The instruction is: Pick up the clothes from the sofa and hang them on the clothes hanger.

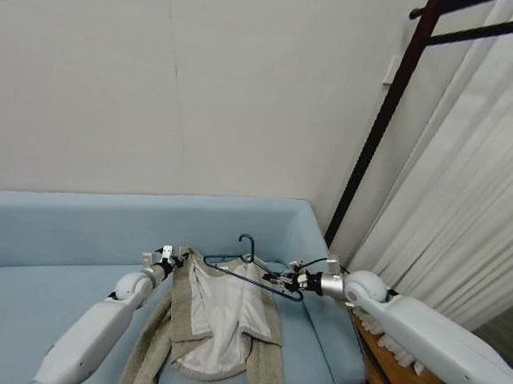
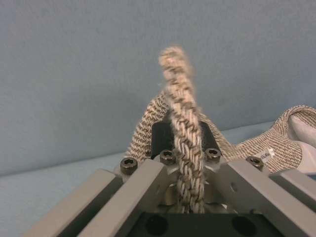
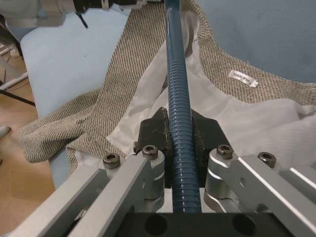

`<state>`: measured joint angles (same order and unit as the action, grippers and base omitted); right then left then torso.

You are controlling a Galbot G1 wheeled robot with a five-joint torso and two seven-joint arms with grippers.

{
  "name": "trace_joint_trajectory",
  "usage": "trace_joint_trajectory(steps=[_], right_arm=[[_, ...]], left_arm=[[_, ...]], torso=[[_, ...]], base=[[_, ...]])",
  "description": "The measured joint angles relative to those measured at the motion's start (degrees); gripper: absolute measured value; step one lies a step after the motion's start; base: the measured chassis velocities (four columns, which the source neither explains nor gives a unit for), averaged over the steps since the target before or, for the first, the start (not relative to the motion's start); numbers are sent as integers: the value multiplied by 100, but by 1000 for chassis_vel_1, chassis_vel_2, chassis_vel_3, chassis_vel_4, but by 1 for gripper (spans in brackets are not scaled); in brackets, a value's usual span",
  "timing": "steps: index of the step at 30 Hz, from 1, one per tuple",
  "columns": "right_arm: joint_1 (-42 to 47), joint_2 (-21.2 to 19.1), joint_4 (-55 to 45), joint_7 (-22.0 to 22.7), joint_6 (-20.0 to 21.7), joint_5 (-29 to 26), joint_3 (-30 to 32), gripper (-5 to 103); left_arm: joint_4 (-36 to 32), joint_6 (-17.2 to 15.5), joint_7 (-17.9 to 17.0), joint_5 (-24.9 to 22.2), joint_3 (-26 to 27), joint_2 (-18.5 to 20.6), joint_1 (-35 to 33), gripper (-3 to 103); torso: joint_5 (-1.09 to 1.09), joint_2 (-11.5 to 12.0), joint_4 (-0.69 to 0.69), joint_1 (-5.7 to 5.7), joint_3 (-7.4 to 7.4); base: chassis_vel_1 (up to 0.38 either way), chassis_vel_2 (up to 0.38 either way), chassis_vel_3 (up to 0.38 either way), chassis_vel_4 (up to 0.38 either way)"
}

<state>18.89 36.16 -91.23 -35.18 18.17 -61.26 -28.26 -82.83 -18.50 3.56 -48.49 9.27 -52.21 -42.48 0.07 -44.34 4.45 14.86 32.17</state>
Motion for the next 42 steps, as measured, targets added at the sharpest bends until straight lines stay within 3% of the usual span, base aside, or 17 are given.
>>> trace_joint_trajectory(steps=[7, 13, 17, 23, 35, 42], right_arm=[[-469, 629, 769, -93, -59, 58, -459, 9], [-680, 1086, 1291, -94, -68, 54, -695, 9], [-775, 1520, 1692, -69, -81, 72, -780, 9], [-844, 1997, 2028, 66, -48, 99, -1008, 9], [-761, 2305, 2540, 172, -86, 320, -1164, 9], [-849, 2440, 2749, 166, -108, 319, -1124, 9]], left_arm=[[-631, -13, -14, -20, -32, 414, -107, 0], [-845, -21, -44, -85, -353, 530, -27, 0], [-1014, -25, -44, -87, -511, 602, -20, 0], [-1353, -28, -40, -75, -710, 732, -41, 0], [-1848, -39, 54, 146, -988, 865, -129, 0], [-1714, 39, 244, 762, -939, 975, -387, 0]], torso=[[-1, 0, 2, 0, 0], [-1, 0, 6, 0, 0], [1, 0, -1, 0, 0], [2, 0, 0, 0, 0], [2, 0, 5, 0, 0], [-1, 0, 1, 0, 0]], base=[[0, 0, 0, 0], [0, 0, 0, 0], [0, 0, 0, 0], [0, 0, 0, 0], [0, 0, 0, 0], [0, 0, 0, 0]])
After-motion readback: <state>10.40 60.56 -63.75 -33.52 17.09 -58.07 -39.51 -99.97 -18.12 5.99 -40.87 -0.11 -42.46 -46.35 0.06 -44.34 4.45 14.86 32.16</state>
